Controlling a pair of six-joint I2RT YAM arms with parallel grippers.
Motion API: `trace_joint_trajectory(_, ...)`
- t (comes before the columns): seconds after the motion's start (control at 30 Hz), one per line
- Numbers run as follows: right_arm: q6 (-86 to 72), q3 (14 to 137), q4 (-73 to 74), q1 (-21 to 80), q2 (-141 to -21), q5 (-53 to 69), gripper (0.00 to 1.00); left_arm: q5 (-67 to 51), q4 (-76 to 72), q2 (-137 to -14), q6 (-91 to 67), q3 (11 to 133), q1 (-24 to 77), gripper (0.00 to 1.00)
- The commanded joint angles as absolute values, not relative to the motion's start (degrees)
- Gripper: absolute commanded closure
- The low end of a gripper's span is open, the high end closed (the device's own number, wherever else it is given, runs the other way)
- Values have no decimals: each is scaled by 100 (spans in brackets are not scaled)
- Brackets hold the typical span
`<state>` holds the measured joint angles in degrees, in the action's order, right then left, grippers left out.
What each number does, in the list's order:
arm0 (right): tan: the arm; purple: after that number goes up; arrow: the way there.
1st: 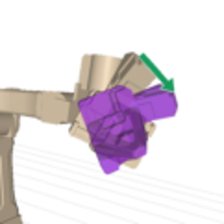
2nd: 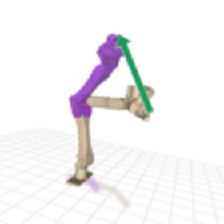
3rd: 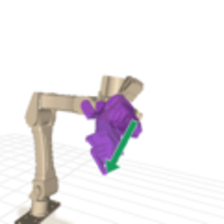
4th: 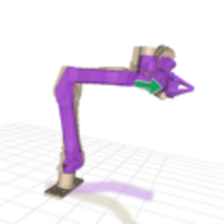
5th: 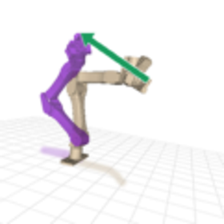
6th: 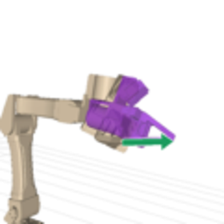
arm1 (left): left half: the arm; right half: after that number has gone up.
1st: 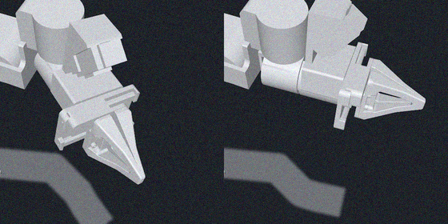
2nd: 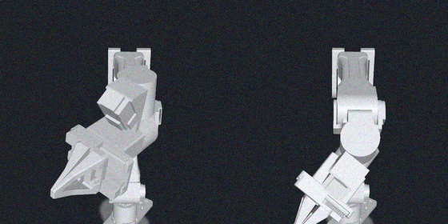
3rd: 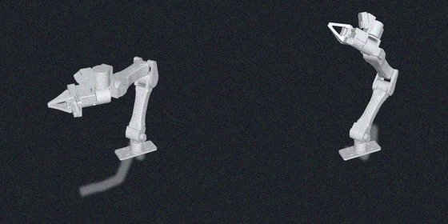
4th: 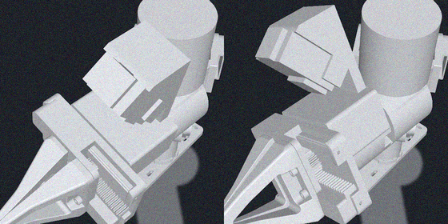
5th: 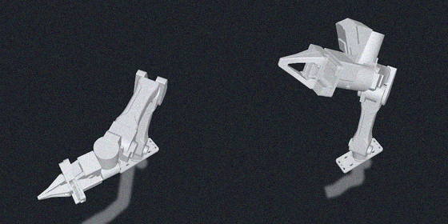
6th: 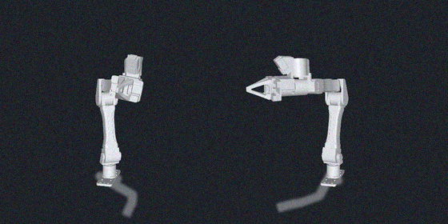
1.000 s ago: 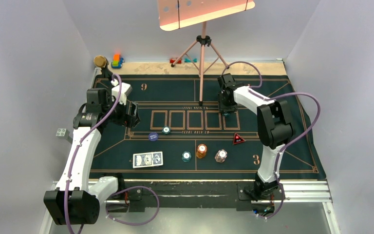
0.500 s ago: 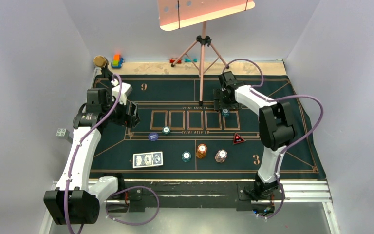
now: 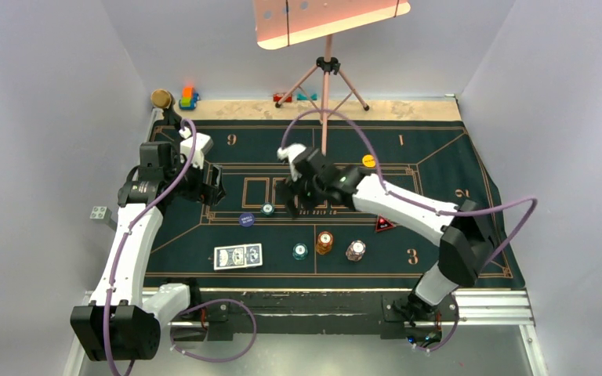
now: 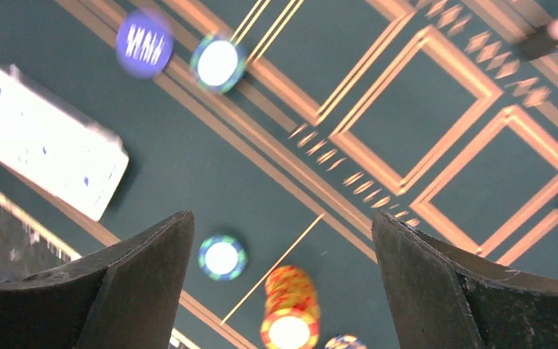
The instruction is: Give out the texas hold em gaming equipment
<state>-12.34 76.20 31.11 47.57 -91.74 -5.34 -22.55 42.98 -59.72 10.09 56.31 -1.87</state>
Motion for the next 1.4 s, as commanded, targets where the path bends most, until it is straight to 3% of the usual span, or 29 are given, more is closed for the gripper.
trace_joint_trajectory(0.0,-1173,7142,3087,5346,-9322,-210,5,-2381,4285,-5944,1064,5590,-237,0)
trace_joint_trajectory(0.67,-1291,6586,2741,6088,-10140,-17,2,-2355,4278,-5885,1093,5581,-237,0)
trace_joint_trajectory(0.83,-1314,6517,2666,6117,-10260,-17,11,-2355,4288,-5864,1092,5581,-231,0)
trace_joint_trajectory(1.17,-1346,6534,2750,6182,-10381,-41,40,-2331,4272,-5855,1093,5581,-235,0)
trace_joint_trajectory(1.37,-1211,6666,2955,6274,-10529,-16,41,-2320,4273,-5829,1095,5586,-232,0)
